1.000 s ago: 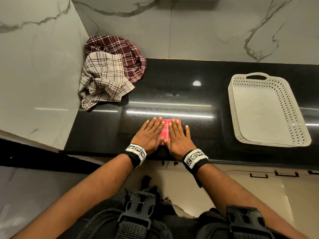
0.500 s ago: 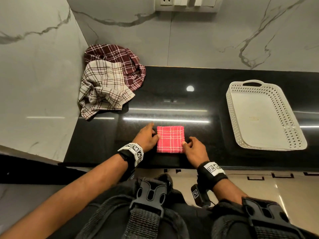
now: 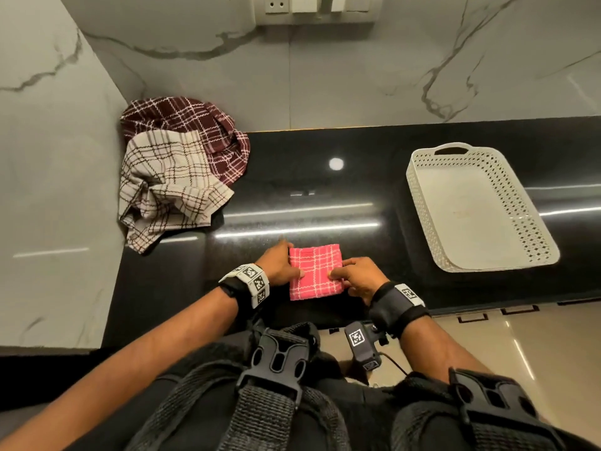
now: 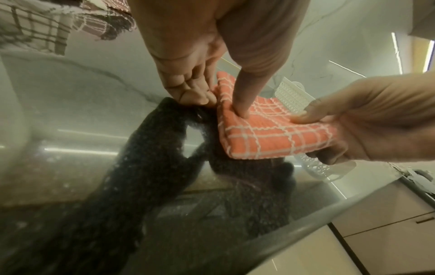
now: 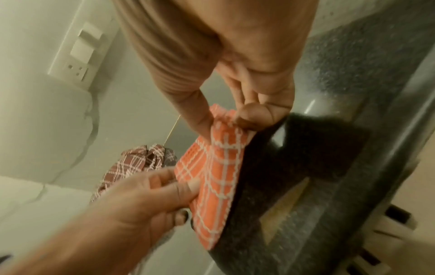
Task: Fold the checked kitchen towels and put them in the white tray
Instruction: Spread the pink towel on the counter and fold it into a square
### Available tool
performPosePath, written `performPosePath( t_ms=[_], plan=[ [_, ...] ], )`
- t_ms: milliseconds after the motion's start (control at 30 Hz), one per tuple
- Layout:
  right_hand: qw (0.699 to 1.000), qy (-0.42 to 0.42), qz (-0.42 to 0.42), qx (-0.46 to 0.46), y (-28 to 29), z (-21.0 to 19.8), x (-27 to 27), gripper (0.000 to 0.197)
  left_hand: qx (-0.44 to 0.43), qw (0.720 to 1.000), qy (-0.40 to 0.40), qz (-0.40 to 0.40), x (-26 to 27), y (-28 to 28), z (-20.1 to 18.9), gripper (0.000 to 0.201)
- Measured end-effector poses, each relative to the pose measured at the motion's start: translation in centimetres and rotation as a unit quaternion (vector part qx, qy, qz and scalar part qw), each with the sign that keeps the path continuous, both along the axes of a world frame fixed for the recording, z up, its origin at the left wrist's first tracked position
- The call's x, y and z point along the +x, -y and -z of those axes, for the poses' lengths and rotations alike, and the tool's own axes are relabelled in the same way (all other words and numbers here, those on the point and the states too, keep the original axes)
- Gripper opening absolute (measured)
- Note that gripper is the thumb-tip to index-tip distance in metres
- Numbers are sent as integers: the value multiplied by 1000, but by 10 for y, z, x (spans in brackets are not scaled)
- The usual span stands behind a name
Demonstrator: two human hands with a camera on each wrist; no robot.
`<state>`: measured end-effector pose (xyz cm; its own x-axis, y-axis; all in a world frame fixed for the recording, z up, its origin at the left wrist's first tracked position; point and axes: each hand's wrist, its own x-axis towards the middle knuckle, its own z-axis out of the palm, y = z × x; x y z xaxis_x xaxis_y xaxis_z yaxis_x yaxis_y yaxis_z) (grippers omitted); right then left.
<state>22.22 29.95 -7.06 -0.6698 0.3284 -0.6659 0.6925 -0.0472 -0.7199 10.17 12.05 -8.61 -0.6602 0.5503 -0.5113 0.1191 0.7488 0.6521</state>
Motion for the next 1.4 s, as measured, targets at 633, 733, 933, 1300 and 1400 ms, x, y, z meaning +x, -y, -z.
performPosePath(
  t_ms=[633, 733, 933, 1300, 1400],
  plan=[
    [972, -161, 143, 95, -267, -75, 94, 26, 84, 974, -43, 207, 18, -306, -116, 37],
    [973, -127, 122, 151, -289, -63, 97, 20, 11, 973, -81, 215, 28, -339, -101, 36],
    [950, -38, 12, 308, -303, -43, 88, 23, -104, 967, -107, 208, 42, -365, -80, 27],
    [930, 61, -86, 352, -296, -30, 75, 24, -209, 932, -173, 240, 43, -377, -68, 30],
    [925, 76, -99, 358, -295, -30, 74, 19, -216, 925, -190, 248, 44, -378, -67, 28]
  ],
)
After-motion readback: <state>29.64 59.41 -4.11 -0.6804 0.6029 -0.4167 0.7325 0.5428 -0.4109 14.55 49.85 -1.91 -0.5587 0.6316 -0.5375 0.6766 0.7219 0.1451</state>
